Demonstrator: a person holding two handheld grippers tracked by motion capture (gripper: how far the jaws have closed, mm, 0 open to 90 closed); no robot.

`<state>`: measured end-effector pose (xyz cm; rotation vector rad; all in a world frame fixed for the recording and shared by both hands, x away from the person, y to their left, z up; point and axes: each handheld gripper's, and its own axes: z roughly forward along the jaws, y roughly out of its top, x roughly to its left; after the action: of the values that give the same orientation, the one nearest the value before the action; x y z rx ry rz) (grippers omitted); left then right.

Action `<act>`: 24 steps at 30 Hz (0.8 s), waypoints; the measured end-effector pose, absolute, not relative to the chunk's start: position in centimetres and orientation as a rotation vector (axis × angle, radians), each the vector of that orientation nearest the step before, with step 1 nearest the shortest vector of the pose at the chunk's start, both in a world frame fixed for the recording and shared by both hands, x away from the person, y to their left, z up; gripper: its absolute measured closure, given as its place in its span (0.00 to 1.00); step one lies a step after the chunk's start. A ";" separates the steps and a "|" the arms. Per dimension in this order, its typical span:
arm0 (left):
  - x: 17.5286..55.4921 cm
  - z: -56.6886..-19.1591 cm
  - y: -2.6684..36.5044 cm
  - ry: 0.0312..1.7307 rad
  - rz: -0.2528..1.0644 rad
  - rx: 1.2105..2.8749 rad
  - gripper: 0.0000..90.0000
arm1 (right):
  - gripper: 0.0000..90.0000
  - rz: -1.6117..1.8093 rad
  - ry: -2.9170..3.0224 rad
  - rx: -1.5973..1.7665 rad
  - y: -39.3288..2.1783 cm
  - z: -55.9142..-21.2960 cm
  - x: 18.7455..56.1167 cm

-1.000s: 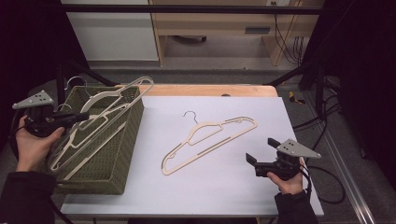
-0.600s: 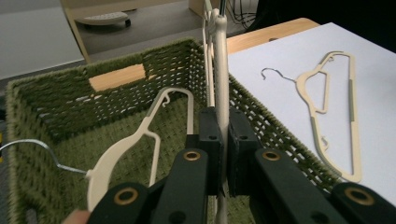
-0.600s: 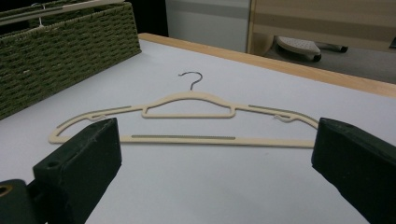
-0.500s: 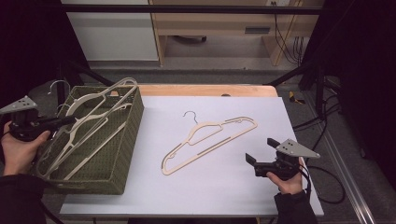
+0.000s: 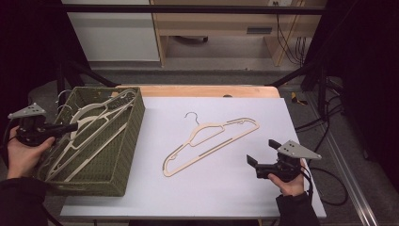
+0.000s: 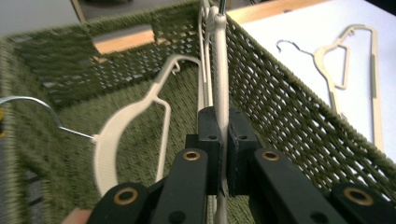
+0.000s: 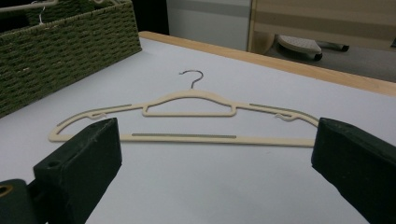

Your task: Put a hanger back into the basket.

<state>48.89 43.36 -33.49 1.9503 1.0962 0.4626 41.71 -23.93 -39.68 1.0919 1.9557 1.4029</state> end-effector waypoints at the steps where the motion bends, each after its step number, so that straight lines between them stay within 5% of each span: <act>1: 49.0 -33.8 43.2 1.096 0.449 1.964 0.96 | 0.03 1.404 1.957 1.093 -23.9 -39.7 41.7; 24: 50.3 -37.8 43.1 1.229 0.321 1.969 0.93 | 0.03 1.405 1.956 1.089 -23.9 -39.6 41.7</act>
<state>50.28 43.09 -37.83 1.9691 1.2291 0.3212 41.67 -23.89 -39.61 1.0894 1.9562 1.4051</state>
